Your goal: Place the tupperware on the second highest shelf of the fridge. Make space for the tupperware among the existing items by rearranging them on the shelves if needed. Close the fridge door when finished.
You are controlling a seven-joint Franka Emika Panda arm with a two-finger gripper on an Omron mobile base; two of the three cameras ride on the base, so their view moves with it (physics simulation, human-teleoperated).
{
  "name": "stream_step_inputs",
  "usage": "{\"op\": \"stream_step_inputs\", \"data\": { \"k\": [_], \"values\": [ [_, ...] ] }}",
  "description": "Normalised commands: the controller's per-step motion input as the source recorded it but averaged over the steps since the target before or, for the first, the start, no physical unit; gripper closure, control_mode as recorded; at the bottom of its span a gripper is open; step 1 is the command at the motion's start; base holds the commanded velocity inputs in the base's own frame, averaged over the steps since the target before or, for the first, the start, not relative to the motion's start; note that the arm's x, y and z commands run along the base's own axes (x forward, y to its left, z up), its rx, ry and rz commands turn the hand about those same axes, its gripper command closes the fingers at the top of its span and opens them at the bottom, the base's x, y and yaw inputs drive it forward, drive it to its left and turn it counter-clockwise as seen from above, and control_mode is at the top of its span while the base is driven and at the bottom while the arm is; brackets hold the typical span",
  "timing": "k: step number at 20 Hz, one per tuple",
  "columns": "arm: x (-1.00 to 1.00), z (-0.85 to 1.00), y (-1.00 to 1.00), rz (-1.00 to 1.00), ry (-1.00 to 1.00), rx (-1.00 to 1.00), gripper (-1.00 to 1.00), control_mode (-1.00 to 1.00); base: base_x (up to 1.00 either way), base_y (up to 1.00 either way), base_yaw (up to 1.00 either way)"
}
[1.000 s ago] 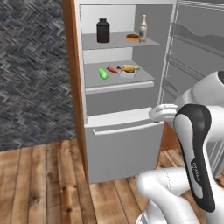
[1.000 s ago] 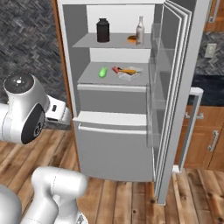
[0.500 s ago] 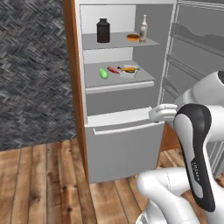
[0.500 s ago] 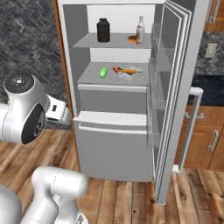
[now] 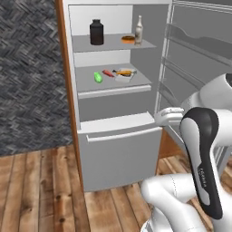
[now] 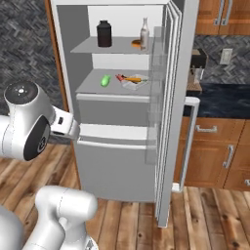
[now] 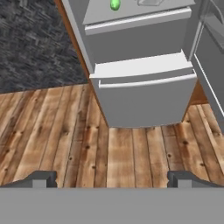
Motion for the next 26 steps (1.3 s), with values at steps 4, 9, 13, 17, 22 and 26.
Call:
{"op": "stream_step_inputs", "data": {
  "k": [4,9,13,17,22,26],
  "values": [
    [0.0,0.0,0.0,0.0,0.0,0.0,-1.0,1.0,0.38,0.01,0.0],
    [0.0,0.0,0.0,0.0,0.0,0.0,-1.0,1.0,0.31,0.02,0.0],
    [0.0,0.0,0.0,0.0,0.0,0.0,-1.0,1.0,0.13,0.0,0.0],
    [0.0,-0.05,0.0,-0.02,0.0,0.0,-1.0,-1.0,0.0,0.0,0.0],
    [0.0,-0.03,-0.01,-0.04,0.0,0.0,-1.0,-1.0,0.0,0.0,0.0],
    [-0.02,0.0,-0.11,-0.05,0.0,0.0,-1.0,-1.0,0.0,0.0,0.0]
  ]
}}
